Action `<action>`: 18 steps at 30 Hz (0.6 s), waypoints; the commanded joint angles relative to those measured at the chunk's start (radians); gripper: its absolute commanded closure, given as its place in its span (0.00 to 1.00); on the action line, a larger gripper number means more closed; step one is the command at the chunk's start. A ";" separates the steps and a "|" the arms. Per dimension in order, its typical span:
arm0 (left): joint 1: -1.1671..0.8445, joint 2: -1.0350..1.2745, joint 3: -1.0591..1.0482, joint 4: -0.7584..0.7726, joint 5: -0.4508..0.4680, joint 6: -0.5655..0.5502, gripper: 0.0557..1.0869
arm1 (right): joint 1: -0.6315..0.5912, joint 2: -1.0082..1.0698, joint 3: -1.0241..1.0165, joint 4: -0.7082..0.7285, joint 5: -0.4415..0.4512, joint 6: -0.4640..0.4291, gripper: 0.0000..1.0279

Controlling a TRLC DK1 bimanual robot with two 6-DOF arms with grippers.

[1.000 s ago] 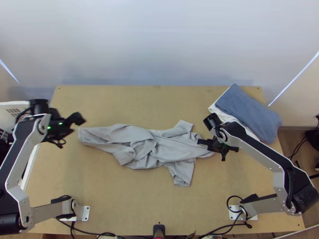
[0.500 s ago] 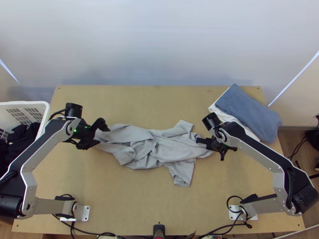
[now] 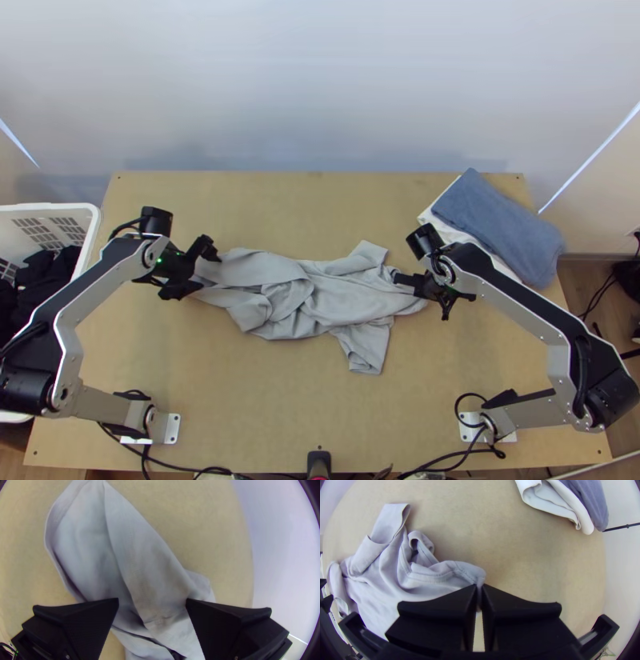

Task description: Fold the t-shirt

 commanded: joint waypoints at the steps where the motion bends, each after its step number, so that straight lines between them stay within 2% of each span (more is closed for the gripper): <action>1: -0.025 0.033 0.022 0.009 0.000 -0.007 0.05 | -0.003 0.005 -0.015 0.009 0.009 0.000 0.97; 6: -0.036 0.043 0.033 0.008 0.001 0.000 0.06 | -0.005 0.005 -0.025 0.021 0.015 0.000 0.97; 9: -0.035 0.046 0.046 0.002 0.000 0.002 0.19 | -0.005 0.007 -0.031 0.022 0.020 0.000 0.97; 12: -0.035 0.033 0.049 0.009 -0.002 -0.004 0.35 | -0.003 0.005 -0.038 0.030 0.024 0.000 0.97; 14: -0.036 0.021 0.046 0.025 -0.031 -0.007 0.54 | -0.005 0.005 -0.041 0.032 0.026 0.000 0.97; 16: -0.036 0.009 0.035 0.061 -0.077 -0.011 0.78 | -0.005 0.005 -0.041 0.032 0.026 0.000 0.97; 18: -0.033 -0.002 0.015 0.110 -0.094 -0.012 0.95 | -0.005 0.004 -0.043 0.032 0.027 0.000 0.97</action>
